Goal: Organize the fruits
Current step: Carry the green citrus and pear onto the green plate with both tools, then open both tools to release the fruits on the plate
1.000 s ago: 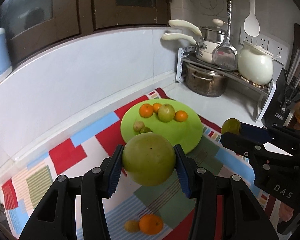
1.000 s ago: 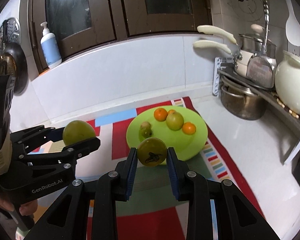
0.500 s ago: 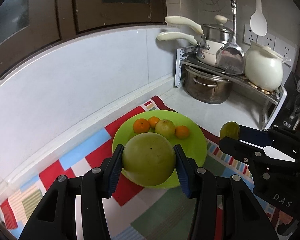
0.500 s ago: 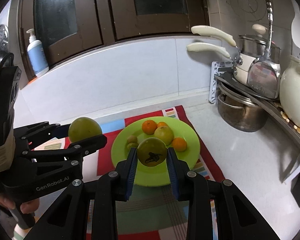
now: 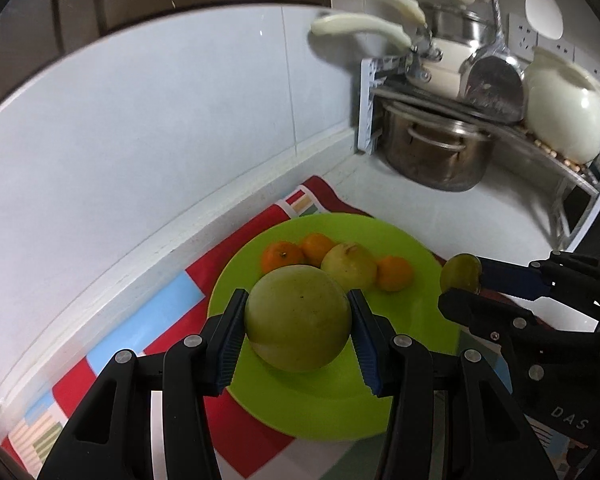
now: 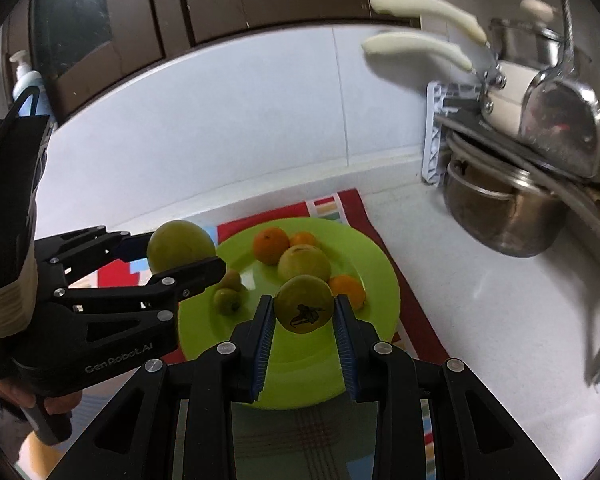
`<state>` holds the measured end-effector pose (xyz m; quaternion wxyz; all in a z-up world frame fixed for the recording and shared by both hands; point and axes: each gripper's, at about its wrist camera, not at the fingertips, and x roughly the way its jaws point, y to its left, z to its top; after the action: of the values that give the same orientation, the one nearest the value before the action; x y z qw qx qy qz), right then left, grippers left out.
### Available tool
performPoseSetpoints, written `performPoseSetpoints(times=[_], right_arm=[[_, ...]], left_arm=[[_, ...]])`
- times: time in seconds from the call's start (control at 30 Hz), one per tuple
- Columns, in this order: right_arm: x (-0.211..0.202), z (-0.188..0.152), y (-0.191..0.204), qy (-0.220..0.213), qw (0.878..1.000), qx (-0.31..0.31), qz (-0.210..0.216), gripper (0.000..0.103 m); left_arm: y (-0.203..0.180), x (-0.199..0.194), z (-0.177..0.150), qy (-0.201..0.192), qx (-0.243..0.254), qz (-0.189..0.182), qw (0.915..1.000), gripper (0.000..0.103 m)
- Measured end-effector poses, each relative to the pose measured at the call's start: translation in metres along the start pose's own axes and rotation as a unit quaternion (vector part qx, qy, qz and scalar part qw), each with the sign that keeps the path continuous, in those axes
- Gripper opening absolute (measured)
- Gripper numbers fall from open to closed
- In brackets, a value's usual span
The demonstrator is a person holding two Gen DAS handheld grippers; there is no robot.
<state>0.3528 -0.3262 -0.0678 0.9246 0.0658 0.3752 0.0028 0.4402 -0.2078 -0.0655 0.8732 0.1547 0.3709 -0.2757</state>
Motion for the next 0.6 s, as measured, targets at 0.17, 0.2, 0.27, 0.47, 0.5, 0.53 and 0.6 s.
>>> performPoseSetpoints(times=[0.17, 0.2, 0.27, 0.47, 0.5, 0.53, 0.6], right_arm=[[0.025, -0.002, -0.006, 0.019, 1.000, 0.002, 0.004, 0.031], [0.029, -0.002, -0.007, 0.022, 1.000, 0.003, 0.004, 0.031], [0.037, -0.004, -0.009, 0.029, 1.000, 0.005, 0.005, 0.031], [0.056, -0.007, -0.013, 0.047, 0.999, 0.009, 0.006, 0.031], [0.058, -0.008, -0.013, 0.049, 0.999, 0.008, 0.005, 0.031], [0.060, -0.009, -0.013, 0.051, 0.999, 0.007, 0.004, 0.031], [0.064, -0.009, -0.013, 0.052, 0.999, 0.007, 0.003, 0.031]], left_arm=[[0.002, 0.022, 0.000, 0.017, 0.011, -0.001, 0.9998, 0.049], [0.003, 0.027, 0.000, 0.021, 0.012, 0.000, 0.9997, 0.049], [0.004, 0.033, -0.001, 0.027, 0.013, -0.002, 0.9996, 0.049], [0.007, 0.052, -0.004, 0.044, 0.020, -0.003, 0.9988, 0.049], [0.007, 0.054, -0.004, 0.047, 0.020, -0.004, 0.9987, 0.049], [0.007, 0.056, -0.003, 0.048, 0.020, -0.005, 0.9986, 0.049], [0.007, 0.055, -0.003, 0.044, 0.021, -0.006, 0.9988, 0.050]])
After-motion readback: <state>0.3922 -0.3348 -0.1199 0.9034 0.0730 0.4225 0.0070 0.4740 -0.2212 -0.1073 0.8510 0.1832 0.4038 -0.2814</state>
